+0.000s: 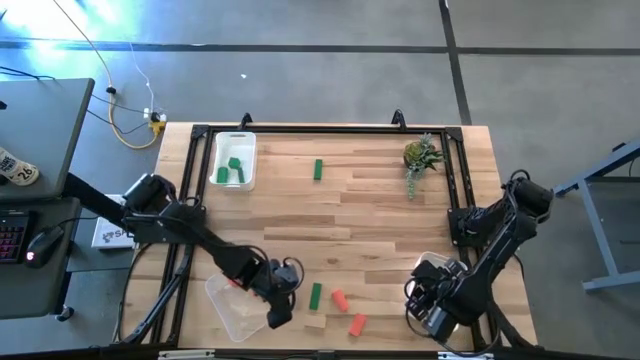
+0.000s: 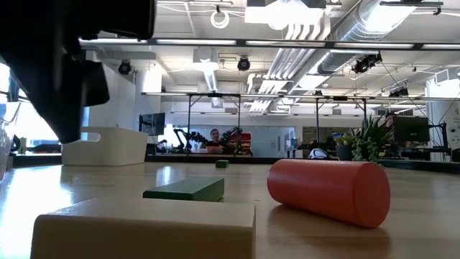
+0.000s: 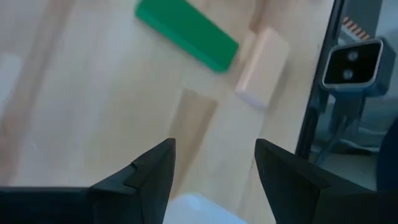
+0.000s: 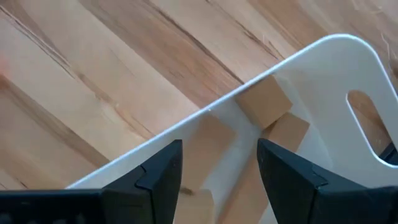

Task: Sort & place blocks by color
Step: Adjust the transparent bin on the table

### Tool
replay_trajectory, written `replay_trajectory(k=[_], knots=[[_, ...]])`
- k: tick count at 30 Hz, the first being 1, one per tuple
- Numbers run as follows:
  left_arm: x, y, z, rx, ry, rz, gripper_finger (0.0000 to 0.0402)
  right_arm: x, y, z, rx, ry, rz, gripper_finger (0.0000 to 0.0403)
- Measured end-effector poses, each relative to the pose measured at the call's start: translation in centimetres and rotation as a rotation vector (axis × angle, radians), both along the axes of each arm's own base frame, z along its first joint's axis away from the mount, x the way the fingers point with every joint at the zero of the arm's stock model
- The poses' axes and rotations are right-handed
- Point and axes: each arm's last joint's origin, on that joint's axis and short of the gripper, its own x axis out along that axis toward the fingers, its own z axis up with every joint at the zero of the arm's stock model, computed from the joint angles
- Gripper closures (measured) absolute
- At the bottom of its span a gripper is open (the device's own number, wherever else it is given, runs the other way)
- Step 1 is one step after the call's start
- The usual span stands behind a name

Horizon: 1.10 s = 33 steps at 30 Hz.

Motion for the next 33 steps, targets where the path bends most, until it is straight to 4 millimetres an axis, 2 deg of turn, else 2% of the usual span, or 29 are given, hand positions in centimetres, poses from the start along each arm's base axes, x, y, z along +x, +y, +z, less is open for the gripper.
replay_trajectory(k=[25, 33], knots=[[-4.6, -4.1, -1.1, -0.036, 0.282, -0.062, 0.0195, 0.2, -0.2, 0.0, -0.028, -0.034, -0.003, 0.0210], [-5.0, -4.5, -0.7, -0.077, 0.299, -0.061, 0.0195, 0.3, -0.3, 0.1, -0.050, -0.061, -0.002, 0.0210]])
